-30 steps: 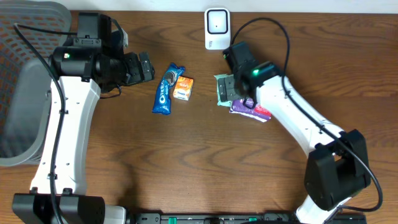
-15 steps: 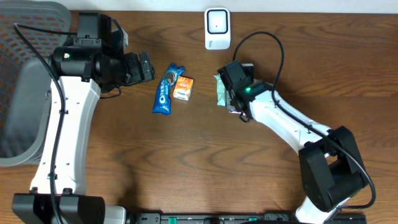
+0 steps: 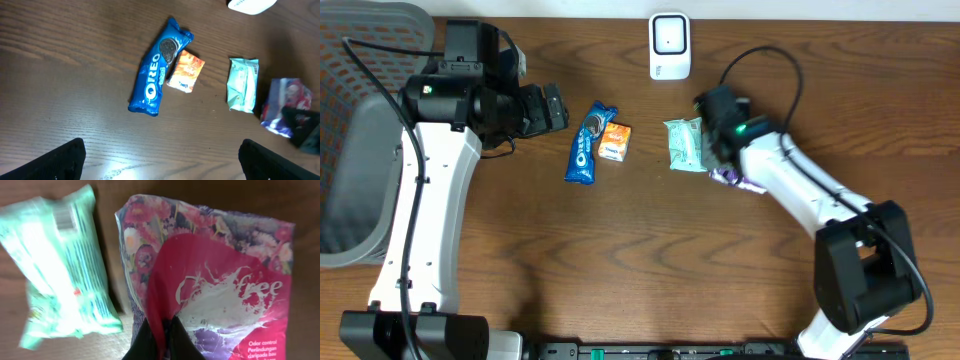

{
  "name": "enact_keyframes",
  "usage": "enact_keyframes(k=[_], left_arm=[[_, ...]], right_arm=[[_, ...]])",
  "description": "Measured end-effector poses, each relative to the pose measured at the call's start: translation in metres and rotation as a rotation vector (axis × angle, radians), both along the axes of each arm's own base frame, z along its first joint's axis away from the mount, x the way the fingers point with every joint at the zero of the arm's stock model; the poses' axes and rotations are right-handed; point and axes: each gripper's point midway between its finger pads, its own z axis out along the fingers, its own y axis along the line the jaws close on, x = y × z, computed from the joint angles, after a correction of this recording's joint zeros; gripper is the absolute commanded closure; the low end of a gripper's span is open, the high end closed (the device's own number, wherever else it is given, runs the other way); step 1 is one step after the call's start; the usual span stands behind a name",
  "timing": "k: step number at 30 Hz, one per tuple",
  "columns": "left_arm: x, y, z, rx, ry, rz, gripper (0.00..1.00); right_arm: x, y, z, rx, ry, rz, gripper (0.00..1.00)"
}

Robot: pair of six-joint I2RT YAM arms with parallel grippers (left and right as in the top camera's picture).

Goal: Scan the item barcode

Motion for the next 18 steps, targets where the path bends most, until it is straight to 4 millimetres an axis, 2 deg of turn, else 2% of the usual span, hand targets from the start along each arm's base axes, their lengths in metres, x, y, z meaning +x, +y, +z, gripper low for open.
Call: enact_keyframes(k=[4, 10, 15, 18], left_arm=[[0.000, 0.000, 0.000, 0.000, 0.000, 0.000, 0.02], [0.000, 0.000, 0.000, 0.000, 0.000, 0.000, 0.02], [0.000, 0.000, 0.000, 0.000, 0.000, 0.000, 0.02], [0.000, 0.000, 0.000, 0.000, 0.000, 0.000, 0.02]], right_arm=[[0.018, -0.011, 0.017, 0.179, 0.015, 0.011, 0.99], [0.022, -0.035, 0.036, 0.560, 0.046, 0.064, 0.99], [0.025, -0.066, 0.079, 0.924, -0.046, 0.098, 0.99], [0.026, -0.081, 0.103, 1.077, -0.117, 0.127, 0.99]])
